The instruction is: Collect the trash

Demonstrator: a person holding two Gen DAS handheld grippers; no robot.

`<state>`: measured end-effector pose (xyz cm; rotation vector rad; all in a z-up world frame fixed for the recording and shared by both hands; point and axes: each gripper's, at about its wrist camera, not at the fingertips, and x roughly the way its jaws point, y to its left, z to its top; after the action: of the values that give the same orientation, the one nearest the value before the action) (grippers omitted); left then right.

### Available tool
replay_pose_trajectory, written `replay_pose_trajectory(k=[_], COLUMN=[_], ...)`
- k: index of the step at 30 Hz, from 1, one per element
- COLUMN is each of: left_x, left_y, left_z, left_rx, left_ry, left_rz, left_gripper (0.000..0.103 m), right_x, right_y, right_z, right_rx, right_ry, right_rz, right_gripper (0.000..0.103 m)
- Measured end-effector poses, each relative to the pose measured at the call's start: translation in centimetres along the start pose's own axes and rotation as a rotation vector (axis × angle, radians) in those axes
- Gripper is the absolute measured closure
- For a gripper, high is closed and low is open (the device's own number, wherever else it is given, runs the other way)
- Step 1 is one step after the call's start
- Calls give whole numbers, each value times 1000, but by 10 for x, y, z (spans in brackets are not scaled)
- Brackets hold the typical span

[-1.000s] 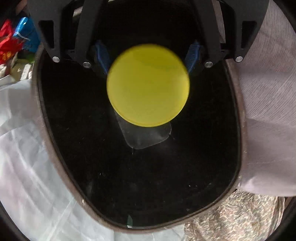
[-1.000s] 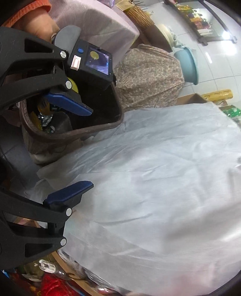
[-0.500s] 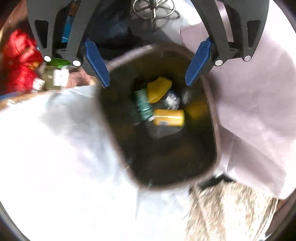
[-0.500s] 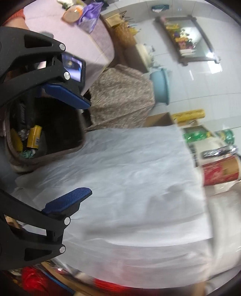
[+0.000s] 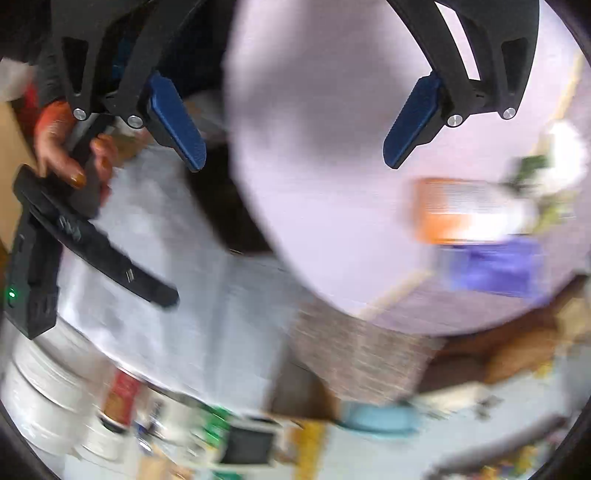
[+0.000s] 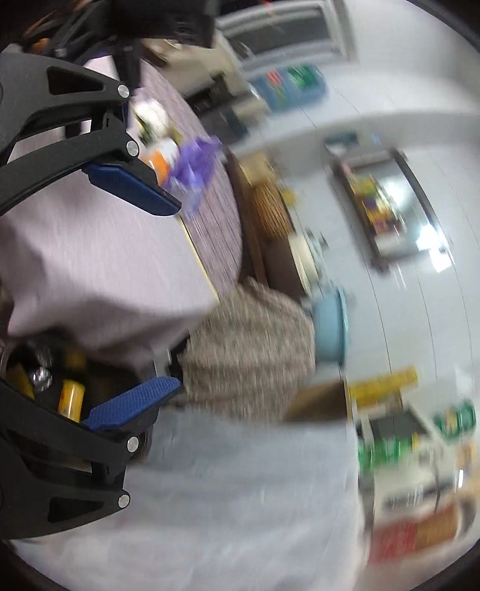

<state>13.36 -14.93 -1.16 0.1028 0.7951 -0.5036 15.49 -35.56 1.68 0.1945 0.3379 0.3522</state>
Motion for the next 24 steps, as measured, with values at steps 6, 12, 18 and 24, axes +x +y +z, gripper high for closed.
replay_pose_trajectory(k=[6, 12, 18, 24], left_x=[-43, -73, -90, -95], left_y=[79, 147, 184, 210], left_z=[-22, -42, -60, -68], left_rx=[-100, -265, -340, -389], left_ry=[-78, -119, -137, -147], left_rz=[181, 258, 280, 273], left_gripper=[7, 7, 7, 7], right_x=[53, 101, 152, 201], right_y=[116, 201, 230, 246], right_z=[-8, -22, -32, -47], right_rx=[-267, -586, -830, -1017], right_ry=[121, 255, 405, 527], right_rz=[252, 297, 237, 187], right_gripper=[15, 15, 21, 26])
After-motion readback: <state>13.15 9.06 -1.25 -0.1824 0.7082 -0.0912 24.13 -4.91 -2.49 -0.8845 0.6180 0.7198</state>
